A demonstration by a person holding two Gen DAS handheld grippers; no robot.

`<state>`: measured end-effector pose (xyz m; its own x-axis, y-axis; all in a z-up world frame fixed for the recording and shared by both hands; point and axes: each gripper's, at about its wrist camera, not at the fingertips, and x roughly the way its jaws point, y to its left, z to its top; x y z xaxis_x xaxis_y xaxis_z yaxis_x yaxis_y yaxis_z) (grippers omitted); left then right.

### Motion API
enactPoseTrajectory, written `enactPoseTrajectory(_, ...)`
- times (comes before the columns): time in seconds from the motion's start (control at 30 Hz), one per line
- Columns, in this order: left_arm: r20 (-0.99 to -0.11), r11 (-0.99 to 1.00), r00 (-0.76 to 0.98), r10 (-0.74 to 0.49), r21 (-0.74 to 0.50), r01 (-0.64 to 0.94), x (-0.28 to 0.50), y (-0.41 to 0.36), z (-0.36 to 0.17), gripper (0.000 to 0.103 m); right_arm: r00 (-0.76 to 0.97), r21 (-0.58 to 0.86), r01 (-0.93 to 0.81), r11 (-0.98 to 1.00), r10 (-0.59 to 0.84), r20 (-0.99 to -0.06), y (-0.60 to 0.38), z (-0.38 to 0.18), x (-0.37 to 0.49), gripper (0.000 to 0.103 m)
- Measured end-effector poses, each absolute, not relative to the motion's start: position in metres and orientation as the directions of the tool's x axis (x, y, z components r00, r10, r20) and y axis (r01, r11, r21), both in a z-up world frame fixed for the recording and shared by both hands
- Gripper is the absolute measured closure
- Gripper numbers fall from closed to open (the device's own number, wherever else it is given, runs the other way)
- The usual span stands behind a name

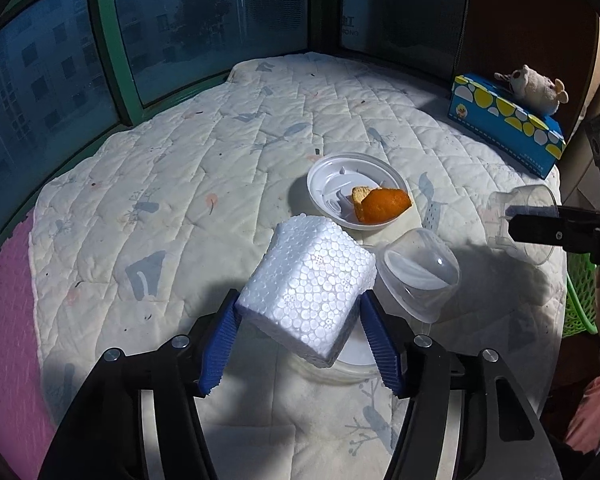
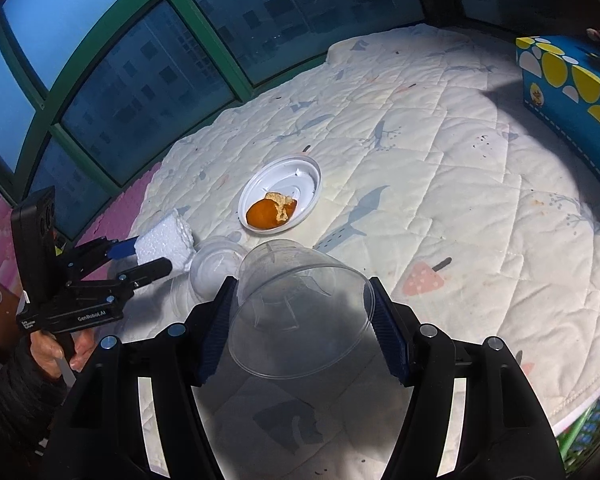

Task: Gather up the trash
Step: 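Grasp the white foam block with the left gripper while the right grasps a clear cup, then carry the foam block and clear cup to the green basket with both grippers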

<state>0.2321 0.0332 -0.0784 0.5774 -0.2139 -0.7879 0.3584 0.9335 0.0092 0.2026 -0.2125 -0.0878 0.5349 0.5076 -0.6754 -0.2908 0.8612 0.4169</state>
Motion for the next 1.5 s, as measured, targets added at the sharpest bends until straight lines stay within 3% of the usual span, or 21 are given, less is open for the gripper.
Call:
enactPoseTrajectory(0.47, -0.727, 0.914, 0.602, -0.330, -0.085, 0.398, 0.182, -0.001, -0.023, 0.044, 0.630, 0.388, -0.207, 0.898, 0.426, -0.650, -0.263, -0.072, 0.136, 0.038)
enactPoseTrajectory(1.03, -0.713, 0.774, 0.463, -0.526, -0.176, 0.608, 0.131, -0.149, -0.024, 0.044, 0.611, 0.277, 0.236, 0.931, 0.080, -0.787, -0.442, -0.129, 0.049, 0.038)
enactPoseTrajectory(1.5, -0.740, 0.694, 0.370, -0.561, -0.177, 0.698, 0.121, -0.238, -0.037, 0.044, 0.588, 0.354, 0.350, 0.867, 0.090, -0.804, -0.494, -0.167, 0.045, 0.032)
